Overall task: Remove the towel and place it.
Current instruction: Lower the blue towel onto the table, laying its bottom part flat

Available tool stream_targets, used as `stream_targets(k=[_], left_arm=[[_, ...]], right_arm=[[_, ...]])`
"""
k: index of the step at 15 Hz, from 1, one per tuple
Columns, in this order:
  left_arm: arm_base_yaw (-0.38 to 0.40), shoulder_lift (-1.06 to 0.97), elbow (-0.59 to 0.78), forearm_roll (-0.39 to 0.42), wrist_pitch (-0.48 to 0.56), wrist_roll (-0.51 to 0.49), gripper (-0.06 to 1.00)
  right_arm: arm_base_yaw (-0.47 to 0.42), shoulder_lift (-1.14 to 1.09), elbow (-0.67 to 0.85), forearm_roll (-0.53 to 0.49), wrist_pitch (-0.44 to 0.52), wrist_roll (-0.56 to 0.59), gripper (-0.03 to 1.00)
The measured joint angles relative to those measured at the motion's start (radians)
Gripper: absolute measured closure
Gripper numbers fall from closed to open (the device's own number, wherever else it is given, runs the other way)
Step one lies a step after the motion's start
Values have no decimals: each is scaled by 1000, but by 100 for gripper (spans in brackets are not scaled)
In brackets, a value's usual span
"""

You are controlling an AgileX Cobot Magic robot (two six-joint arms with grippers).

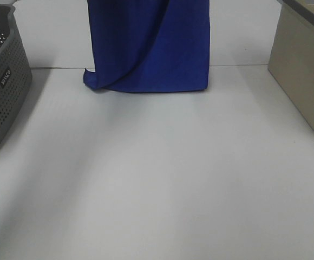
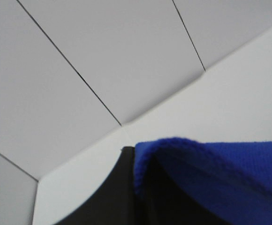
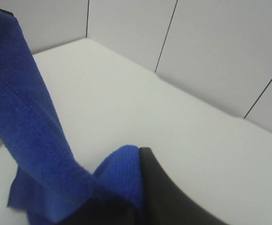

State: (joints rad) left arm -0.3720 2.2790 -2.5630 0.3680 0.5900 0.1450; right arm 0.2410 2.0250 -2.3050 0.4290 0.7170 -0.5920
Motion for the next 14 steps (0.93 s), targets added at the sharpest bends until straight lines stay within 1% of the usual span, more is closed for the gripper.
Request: stream_targets(k=[3,5,7,10,11,13,14], left_arm=[[-19,-77,0,-116,387,22,94],[-19,-114,0,-162,560,19,94],[-18,-137,0,-186,618,16,94],[-18,-168,3,-225,624,12,94],[-18,-186,47,-235,624,27,94],[-18,-241,165,-240,626,46,94],[-18,-262,203,-240,626,49,94]], right_arm=[[0,-20,0,-33,263,102,95],[0,-35,0,-36,433,132,95],[0,-44,0,-37,489,136,95],[0,-47,0,-43,501,183,95],[0,-47,0,-43,501,221,95],[0,-52,17,-43,501,262,95],[0,-61,38,-43,500,264,95]])
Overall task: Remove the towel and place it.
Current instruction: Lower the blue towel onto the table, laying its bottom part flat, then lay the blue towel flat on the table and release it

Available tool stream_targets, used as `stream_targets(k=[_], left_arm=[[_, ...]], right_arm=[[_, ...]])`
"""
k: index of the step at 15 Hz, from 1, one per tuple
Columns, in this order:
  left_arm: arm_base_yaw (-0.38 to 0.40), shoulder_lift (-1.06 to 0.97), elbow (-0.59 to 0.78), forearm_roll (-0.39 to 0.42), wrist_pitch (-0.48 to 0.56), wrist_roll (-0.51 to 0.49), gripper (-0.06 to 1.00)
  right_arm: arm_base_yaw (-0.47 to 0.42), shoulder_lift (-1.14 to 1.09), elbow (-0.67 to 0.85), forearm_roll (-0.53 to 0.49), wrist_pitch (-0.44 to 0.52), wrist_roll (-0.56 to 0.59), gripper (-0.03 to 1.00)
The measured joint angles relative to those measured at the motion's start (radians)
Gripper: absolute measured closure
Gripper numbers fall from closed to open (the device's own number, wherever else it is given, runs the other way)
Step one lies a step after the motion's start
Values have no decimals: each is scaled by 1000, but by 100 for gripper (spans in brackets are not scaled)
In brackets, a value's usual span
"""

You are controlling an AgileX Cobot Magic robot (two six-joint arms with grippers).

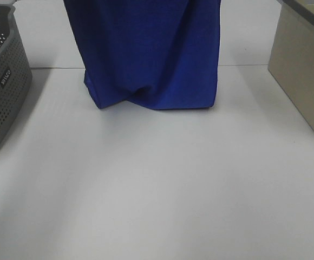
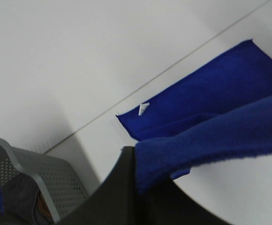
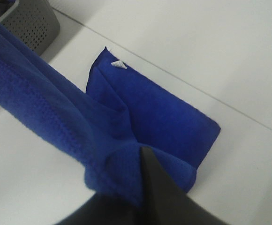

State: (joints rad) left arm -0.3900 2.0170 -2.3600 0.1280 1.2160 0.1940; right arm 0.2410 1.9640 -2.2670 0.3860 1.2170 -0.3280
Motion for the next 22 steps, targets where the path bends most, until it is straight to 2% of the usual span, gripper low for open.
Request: stream_targets(k=[3,10,16,18,22], left_arm=[[0,-139,188,-13,1,5,94],[-4,-440,617,-135,-2,-59,94],[-74,-591,891,-188,-5,-92,94],[-119,-644,1006,-212,-9,-128,94],[-147,-699,1186,-292,-15,-165,94]], right_arm=[[0,-93,191,10,0,15,95],[1,-353,594,49,-1,25,95],[8,-486,808,53,-2,38,95],[8,-550,939,54,-2,40,95],[9,-622,1144,76,-4,40,95]])
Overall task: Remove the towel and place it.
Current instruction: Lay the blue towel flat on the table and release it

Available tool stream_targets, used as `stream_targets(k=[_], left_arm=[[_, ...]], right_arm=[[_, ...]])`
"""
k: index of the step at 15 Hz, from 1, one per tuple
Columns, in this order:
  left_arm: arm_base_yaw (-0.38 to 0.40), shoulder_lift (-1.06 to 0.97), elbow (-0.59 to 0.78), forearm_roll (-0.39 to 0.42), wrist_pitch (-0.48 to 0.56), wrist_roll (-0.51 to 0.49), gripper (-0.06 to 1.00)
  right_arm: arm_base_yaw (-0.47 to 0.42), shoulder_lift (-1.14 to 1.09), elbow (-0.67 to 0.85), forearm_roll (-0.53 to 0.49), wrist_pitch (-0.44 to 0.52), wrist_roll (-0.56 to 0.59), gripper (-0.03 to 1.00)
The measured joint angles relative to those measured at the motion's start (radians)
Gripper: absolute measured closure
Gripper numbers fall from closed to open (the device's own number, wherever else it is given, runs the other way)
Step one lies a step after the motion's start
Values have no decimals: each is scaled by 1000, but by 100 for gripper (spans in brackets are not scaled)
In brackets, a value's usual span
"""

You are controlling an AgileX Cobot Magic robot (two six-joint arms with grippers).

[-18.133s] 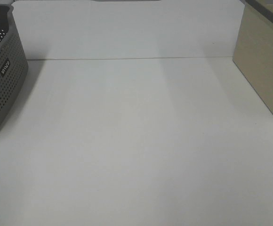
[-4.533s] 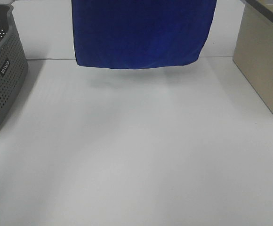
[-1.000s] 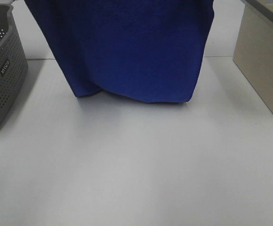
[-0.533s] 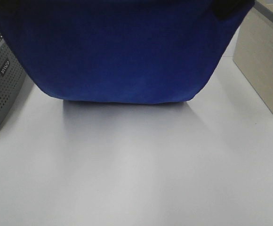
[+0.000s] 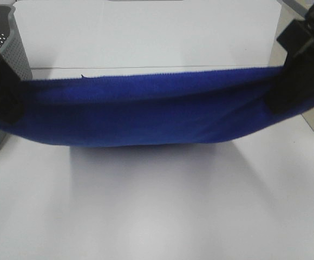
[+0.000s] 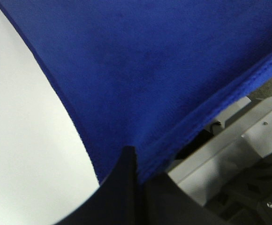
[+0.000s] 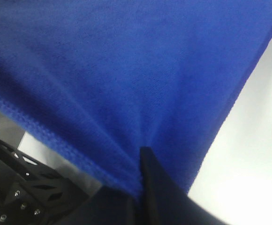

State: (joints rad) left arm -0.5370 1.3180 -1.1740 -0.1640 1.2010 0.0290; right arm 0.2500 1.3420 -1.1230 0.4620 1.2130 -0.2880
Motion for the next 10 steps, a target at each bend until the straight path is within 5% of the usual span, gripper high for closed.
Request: stream_targets(k=[10], left_arm=[[-2,-5,383,-218,-5,4,94]], right_arm=[[0,-27,467,91,-3,1,95]])
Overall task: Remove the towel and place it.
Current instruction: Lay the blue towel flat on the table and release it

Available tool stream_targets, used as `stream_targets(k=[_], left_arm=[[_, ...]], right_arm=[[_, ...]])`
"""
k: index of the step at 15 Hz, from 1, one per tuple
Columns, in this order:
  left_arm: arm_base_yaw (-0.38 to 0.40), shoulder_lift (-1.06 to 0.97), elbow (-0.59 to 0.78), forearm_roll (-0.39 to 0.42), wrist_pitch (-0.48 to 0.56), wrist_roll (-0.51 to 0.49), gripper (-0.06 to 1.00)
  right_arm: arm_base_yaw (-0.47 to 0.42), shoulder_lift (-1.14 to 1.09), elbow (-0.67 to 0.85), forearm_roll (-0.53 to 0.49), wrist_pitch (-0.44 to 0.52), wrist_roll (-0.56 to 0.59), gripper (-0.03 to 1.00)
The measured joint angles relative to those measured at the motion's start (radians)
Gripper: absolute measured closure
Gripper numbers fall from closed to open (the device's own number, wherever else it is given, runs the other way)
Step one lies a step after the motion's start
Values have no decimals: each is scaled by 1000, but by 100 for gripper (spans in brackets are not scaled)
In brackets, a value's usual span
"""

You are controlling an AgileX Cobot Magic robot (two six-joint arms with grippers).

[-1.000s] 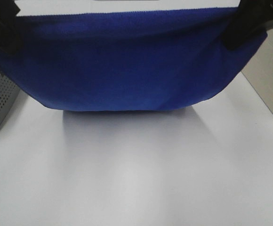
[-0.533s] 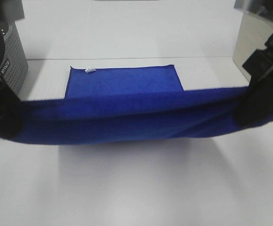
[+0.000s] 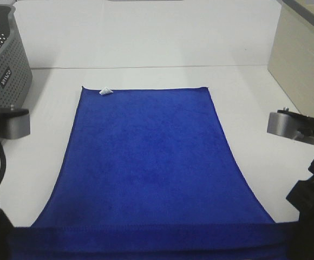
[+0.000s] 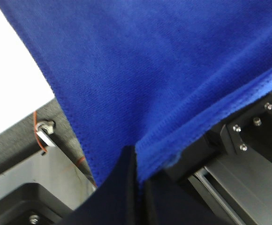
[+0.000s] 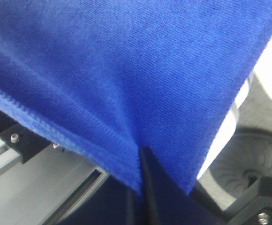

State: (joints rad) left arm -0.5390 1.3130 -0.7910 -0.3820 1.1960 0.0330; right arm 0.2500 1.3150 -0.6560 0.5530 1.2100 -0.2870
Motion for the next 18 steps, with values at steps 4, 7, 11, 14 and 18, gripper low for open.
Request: stream_targets(k=[4,7,11,14,18], left_arm=[[-1,-1,111,-87,-7,19,94],[-1,-1,157,-106,-54,34,94],[-1,63,161,-105,-84,42,94],[-1,144,161,-94,-121,77,94],[-1,262,105,-63,-159,110,94]], right_arm=[[0,2,73,18,-1,-1,95],[0,61,75,20,-2,-18,95],[0,170,75,20,-3,-26,95],[0,238,75,26,-21,-45,95],[0,301,81,33,-57,-71,95]])
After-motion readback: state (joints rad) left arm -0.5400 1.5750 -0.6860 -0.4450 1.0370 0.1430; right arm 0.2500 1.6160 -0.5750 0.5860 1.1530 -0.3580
